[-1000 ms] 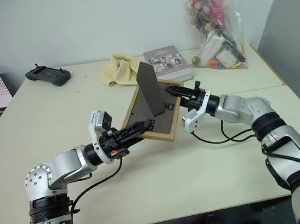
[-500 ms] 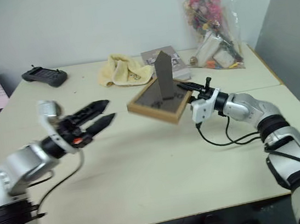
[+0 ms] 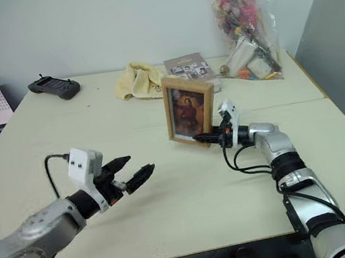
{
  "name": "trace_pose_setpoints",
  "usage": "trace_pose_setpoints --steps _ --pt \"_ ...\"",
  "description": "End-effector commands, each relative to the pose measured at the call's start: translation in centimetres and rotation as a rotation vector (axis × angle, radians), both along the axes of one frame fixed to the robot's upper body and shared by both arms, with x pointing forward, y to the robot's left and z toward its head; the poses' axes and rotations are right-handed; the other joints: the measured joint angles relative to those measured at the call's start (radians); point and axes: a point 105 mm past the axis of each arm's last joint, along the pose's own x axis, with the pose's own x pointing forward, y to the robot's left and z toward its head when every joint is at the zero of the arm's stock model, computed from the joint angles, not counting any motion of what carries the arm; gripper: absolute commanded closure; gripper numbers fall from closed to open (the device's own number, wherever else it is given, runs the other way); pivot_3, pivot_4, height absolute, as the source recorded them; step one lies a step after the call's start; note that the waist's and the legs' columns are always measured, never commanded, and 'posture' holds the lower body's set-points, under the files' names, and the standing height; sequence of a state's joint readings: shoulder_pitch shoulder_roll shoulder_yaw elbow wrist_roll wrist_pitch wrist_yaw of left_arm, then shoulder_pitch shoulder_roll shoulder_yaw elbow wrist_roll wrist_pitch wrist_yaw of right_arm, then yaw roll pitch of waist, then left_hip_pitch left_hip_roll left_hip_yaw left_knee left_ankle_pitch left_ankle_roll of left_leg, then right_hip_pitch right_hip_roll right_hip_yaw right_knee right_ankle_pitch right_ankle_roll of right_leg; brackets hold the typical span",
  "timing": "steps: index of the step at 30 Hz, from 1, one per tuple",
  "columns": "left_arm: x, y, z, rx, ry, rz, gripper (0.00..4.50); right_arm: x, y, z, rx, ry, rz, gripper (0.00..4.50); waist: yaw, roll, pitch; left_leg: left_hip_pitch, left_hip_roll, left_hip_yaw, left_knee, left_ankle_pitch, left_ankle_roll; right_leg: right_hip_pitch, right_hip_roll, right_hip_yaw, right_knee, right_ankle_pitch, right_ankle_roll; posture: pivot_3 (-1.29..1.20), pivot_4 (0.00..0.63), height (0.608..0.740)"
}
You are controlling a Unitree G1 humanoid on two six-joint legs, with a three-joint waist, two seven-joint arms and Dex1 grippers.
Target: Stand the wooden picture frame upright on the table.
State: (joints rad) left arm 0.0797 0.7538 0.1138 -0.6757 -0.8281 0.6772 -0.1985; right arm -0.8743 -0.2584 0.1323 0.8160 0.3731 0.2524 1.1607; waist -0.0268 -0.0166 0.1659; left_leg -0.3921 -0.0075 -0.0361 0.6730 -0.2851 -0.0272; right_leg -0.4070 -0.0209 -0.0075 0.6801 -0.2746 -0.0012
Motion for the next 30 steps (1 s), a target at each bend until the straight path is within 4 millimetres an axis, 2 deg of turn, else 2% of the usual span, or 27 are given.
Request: trace_pose_setpoints --steps 1,4,8,9,10,16,20,22,25,28,30 --pt "-0.6 -0.4 -0.2 0.022 -0.098 -0.018 0.00 0.1 0.9 -0.6 0.010 -0.019 0.005 3.21 0.000 0.000 0.000 -0.001 0.000 0.000 0.000 0.000 0.000 -0.001 0.000 0.000 0.000 0.000 0.000 0.00 0.150 0.740" --pt "-1.3 -0.6 -1.0 0.038 -0.089 -0.051 0.00 -0.3 1.3 -2.1 -0.007 -0.013 0.008 3.21 0.007 0.000 0.000 -0.002 0.000 -0.002 0.002 -0.001 0.002 -0.001 0.000 -0.002 0.001 0.000 0.000 0.00 0.150 0.740" --pt "-1.6 -0.9 -1.2 0.031 -0.091 -0.076 0.00 -0.7 1.2 -2.9 -0.018 -0.025 0.018 3.21 0.006 0.000 0.000 0.000 0.000 -0.002 0.001 -0.002 0.003 0.000 0.000 -0.002 0.001 0.000 0.000 0.00 0.150 0.740" --pt "-1.5 -0.9 -1.2 0.036 -0.092 -0.080 0.00 -0.8 1.0 -3.1 -0.029 -0.033 0.020 2.50 0.006 0.000 0.000 0.000 0.000 -0.002 0.001 -0.002 0.003 0.000 0.000 -0.002 0.001 0.000 0.000 0.00 0.150 0.740" --pt "-1.5 -0.9 -1.2 0.040 -0.092 -0.083 0.00 -0.9 0.9 -3.2 -0.037 -0.039 0.022 2.43 0.006 0.000 0.000 0.000 0.000 -0.002 0.002 -0.002 0.003 0.001 0.000 -0.002 0.001 0.000 0.000 0.00 0.150 0.740" --pt "-0.4 -0.4 -1.2 0.065 -0.094 -0.095 0.00 -1.1 -1.5 -4.0 -0.097 -0.075 -0.016 1.01 0.010 0.000 0.000 0.000 0.000 -0.002 0.002 -0.002 0.003 0.001 0.000 -0.003 0.001 0.000 0.000 0.00 0.150 0.740" --pt "2.0 1.9 -0.7 0.106 -0.089 -0.051 0.00 -0.9 -6.6 -3.8 -0.183 -0.138 -0.131 0.06 0.028 0.000 0.000 0.000 0.000 -0.002 0.002 -0.002 0.003 0.001 0.000 -0.003 0.001 0.000 0.000 0.00 0.150 0.740" --pt "2.9 2.7 0.0 0.100 -0.074 -0.048 0.00 -1.2 -8.5 -2.4 -0.209 -0.182 -0.174 0.01 0.032 0.000 0.000 -0.001 0.000 -0.003 0.003 -0.002 0.003 0.002 0.000 -0.005 0.001 0.000 0.000 0.00 0.150 0.740" --pt "4.1 3.7 1.9 0.057 -0.045 -0.059 0.00 -2.1 -10.1 1.4 -0.174 -0.227 -0.210 0.01 0.034 0.001 0.001 -0.002 -0.001 -0.004 0.004 -0.003 0.005 0.001 -0.001 -0.005 0.001 0.000 0.001 0.00 0.150 0.740" --pt "5.2 4.9 3.7 0.037 -0.023 -0.079 0.00 -4.2 -10.3 4.6 -0.140 -0.242 -0.198 0.01 0.021 0.001 0.001 -0.002 0.000 -0.004 0.003 -0.003 0.005 0.000 0.000 -0.005 0.001 0.000 0.001 0.00 0.150 0.740" --pt "5.6 5.5 4.3 0.037 -0.013 -0.092 0.00 -5.5 -10.0 5.6 -0.146 -0.245 -0.182 0.01 0.019 0.001 0.001 -0.001 0.001 -0.005 0.003 -0.003 0.005 0.001 0.002 -0.004 0.001 0.000 0.001 0.00 0.150 0.740"
